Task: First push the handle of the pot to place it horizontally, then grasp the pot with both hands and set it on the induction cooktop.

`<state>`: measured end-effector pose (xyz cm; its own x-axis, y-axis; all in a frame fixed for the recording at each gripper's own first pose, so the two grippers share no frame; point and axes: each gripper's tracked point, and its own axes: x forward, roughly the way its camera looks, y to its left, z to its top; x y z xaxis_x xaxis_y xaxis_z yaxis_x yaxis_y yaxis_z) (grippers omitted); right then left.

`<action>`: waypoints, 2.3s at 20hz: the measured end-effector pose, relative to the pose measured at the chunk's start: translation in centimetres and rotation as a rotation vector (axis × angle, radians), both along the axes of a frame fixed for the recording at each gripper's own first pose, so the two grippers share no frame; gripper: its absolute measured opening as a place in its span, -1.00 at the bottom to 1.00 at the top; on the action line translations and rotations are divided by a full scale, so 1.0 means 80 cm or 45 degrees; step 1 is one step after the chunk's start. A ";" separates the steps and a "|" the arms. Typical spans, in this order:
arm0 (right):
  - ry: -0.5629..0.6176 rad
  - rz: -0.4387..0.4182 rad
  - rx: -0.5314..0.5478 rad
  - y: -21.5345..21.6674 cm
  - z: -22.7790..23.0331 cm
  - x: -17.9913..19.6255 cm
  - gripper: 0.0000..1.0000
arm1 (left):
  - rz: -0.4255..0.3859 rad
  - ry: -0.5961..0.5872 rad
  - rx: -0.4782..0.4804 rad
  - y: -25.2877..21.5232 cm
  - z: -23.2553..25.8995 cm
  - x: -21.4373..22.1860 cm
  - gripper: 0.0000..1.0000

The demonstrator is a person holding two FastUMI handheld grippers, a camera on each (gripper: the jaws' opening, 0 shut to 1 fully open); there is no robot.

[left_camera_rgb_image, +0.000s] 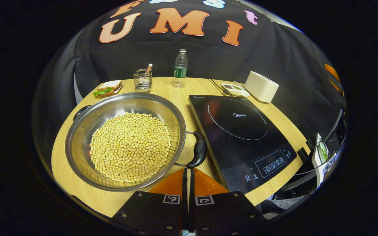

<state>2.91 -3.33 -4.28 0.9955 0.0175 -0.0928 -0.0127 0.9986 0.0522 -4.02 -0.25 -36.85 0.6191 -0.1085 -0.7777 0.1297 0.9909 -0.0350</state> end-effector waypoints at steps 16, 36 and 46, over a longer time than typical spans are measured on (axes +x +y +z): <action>0.032 -0.084 -0.006 -0.051 -0.021 0.008 0.91 | -0.005 -0.041 0.111 -0.013 -0.020 0.063 -0.95; 0.054 -0.166 -0.001 -0.062 -0.034 0.014 0.91 | -0.032 -0.033 0.086 -0.031 -0.034 0.106 -0.96; 0.084 -0.082 0.039 0.056 -0.046 0.007 1.00 | -0.080 -0.203 -0.014 0.001 0.054 0.045 -0.96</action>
